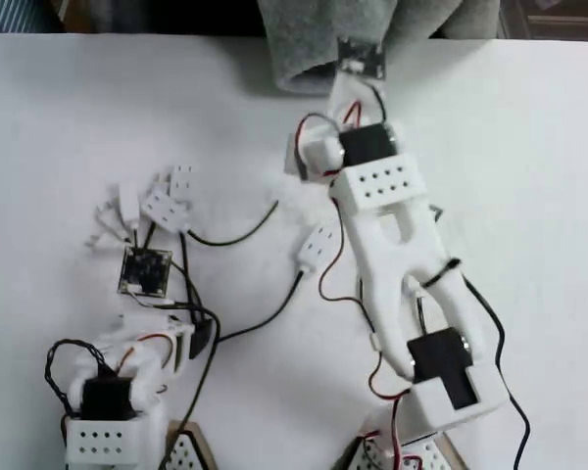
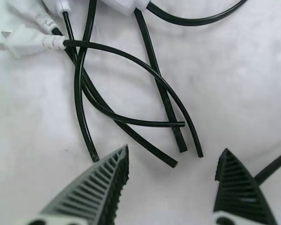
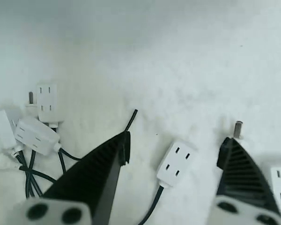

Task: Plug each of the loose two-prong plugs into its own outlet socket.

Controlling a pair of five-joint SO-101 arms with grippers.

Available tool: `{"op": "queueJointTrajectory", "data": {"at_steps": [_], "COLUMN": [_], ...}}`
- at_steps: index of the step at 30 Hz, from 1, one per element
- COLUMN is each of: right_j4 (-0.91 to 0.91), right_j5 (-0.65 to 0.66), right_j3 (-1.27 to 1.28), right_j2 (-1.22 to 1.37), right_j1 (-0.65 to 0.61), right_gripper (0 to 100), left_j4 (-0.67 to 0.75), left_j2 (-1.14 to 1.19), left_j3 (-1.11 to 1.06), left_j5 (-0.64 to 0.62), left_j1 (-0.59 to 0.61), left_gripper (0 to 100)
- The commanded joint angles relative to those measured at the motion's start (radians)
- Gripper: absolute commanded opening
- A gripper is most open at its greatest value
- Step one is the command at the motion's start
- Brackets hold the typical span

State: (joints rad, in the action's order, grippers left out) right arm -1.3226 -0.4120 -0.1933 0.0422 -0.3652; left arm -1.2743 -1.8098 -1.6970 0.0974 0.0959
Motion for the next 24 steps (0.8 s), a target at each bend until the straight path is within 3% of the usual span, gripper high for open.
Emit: {"op": "queueJointTrajectory", "data": {"at_steps": [1, 4, 9, 18, 24], "right_j4": [-0.179, -0.262, -0.334, -0.125, -0.107], "right_j5": [0.002, 0.074, 0.371, 0.400, 0.703], "right_j3": [-0.149, -0.149, -0.121, 0.229, 0.261], "right_j2": [-0.062, -0.059, -0.059, -0.064, -0.068], "right_j1": [0.038, 0.058, 0.054, 0.070, 0.101], "right_gripper": [29.2, 29.1, 29.1, 29.0, 29.0], "left_j4": [-0.008, -0.008, -0.008, -0.008, -0.008], "left_j2": [-0.004, -0.004, -0.004, -0.004, -0.004], "left_j3": [0.003, 0.003, 0.003, 0.003, 0.003], "left_j5": [-0.003, -0.003, -0.003, -0.003, -0.003], "left_j1": [0.002, 0.002, 0.002, 0.002, 0.002], "left_gripper": [30, 30, 30, 30, 30]}}
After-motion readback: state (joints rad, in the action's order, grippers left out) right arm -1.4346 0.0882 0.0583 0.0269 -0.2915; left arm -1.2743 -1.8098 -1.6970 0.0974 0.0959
